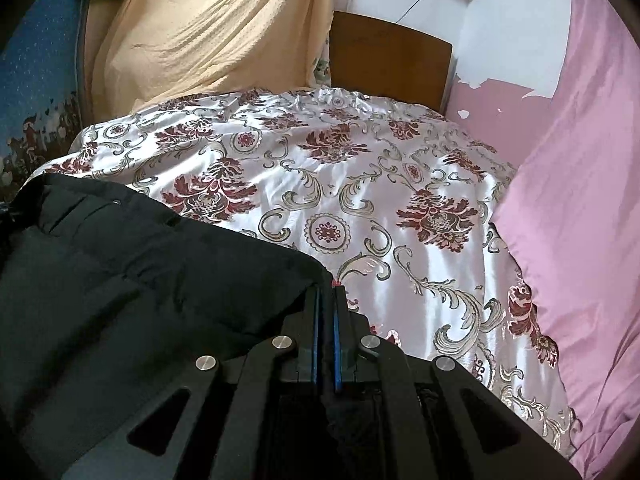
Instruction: Fold large clothes
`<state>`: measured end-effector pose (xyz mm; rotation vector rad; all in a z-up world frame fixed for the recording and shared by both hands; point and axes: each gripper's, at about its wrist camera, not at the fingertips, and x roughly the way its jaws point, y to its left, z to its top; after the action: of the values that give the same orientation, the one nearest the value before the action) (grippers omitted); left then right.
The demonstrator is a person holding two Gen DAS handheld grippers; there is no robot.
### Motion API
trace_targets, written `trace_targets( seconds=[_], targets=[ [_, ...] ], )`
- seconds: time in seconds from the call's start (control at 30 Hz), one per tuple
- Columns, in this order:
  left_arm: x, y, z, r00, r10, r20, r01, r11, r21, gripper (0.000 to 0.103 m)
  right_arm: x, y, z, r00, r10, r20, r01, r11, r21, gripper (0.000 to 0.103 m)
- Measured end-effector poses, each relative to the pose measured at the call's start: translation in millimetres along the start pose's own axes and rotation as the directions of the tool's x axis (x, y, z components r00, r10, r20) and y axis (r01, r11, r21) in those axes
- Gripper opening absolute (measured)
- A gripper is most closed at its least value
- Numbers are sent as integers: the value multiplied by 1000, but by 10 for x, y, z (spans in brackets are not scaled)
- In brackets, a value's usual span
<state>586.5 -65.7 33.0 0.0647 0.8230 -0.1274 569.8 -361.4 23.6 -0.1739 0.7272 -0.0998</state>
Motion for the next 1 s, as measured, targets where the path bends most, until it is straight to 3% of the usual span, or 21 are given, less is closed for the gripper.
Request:
trace_targets(
  seconds=[0.1,0.17,0.2,0.23,0.27,0.3,0.33,0.37,0.43,0.53,0.63,0.77,0.83,0.9,1.0],
  targets=[
    [-25,26,4,1000,-28,-13,28,999,-27,10,-13,-14,2,1000,16,3,-16,1000,10,5],
    [-117,90,7,998,-68,5,68,995,-66,18,-42,-62,3,999,46,15,-47,999,25,9],
    [-184,120,9,996,-84,28,86,993,-81,33,-92,-103,7,997,64,34,-65,997,35,11],
    [-245,147,2,994,-93,50,97,991,-94,44,-136,-128,11,996,73,53,-75,996,38,24],
    [-357,188,-16,990,-102,96,113,987,-116,70,-206,-156,8,994,79,78,-82,996,42,34],
    [-512,225,-54,982,-103,161,126,982,-140,88,-291,-181,5,991,82,107,-88,995,47,55],
    [-628,246,-87,972,-103,213,136,979,-149,92,-417,-209,-5,985,90,147,-99,994,55,65],
    [-771,251,-136,958,-111,266,153,978,-143,93,-514,-223,-21,979,106,175,-117,992,55,66],
    [-945,216,-230,945,-143,295,182,977,-110,94,-742,-221,-89,965,157,212,-167,986,29,68],
    [-1080,90,-485,941,-180,285,202,978,-48,95,-988,-141,-296,953,208,220,-213,977,0,82],
    [-1081,-82,-833,943,-214,257,220,975,4,96,-1114,-39,-591,945,252,206,-258,966,0,89],
    [-934,-242,-1052,944,-244,220,249,969,6,96,-1065,90,-914,933,309,184,-316,949,13,89],
    [-805,-339,-1038,952,-242,189,246,969,3,96,-992,114,-986,922,334,194,-349,936,46,89],
    [-713,-434,-961,960,-199,195,197,980,31,96,-885,133,-986,920,343,189,-360,931,67,89],
    [-595,-494,-838,971,-151,185,145,988,46,96,-681,207,-889,942,295,161,-303,952,30,89]
  ],
)
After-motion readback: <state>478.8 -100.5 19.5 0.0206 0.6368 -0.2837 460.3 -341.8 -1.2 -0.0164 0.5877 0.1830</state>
